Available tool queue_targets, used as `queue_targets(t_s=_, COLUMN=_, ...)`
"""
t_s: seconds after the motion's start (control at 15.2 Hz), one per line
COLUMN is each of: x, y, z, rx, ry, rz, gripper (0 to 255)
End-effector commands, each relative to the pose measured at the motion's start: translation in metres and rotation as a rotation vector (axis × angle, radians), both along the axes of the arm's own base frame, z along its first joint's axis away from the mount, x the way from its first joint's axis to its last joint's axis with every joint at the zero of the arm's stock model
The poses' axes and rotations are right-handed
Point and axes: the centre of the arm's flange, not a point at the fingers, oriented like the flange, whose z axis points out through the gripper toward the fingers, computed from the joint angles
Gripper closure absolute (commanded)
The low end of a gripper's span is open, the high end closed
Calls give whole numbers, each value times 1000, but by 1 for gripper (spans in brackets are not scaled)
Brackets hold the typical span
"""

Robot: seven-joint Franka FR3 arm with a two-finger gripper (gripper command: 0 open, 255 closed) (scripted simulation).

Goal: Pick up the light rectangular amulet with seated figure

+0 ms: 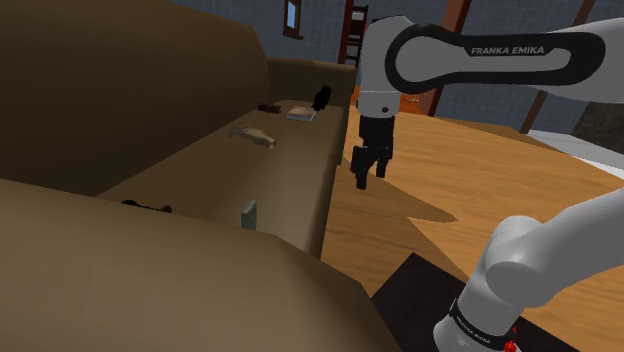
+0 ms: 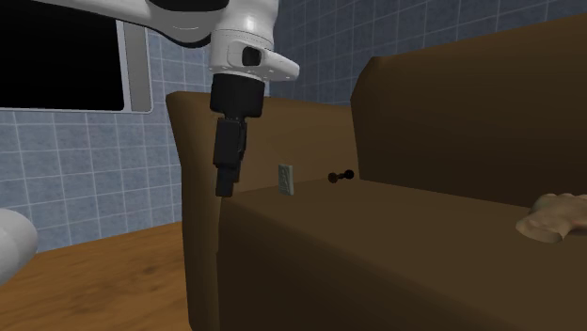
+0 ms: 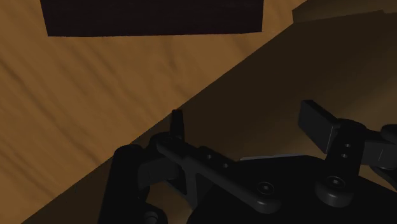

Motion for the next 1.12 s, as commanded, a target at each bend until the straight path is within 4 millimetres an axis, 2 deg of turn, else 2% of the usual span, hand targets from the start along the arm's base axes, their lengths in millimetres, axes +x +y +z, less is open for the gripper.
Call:
queue_targets(t_s=0.0, x=11, y=25, z=0, rx=0, ry=-8, rz=13, gripper=0)
queue_targets(t_s=1.06, x=73, y=227, z=0, rx=-13, ry=-67, rz=115, gripper=0)
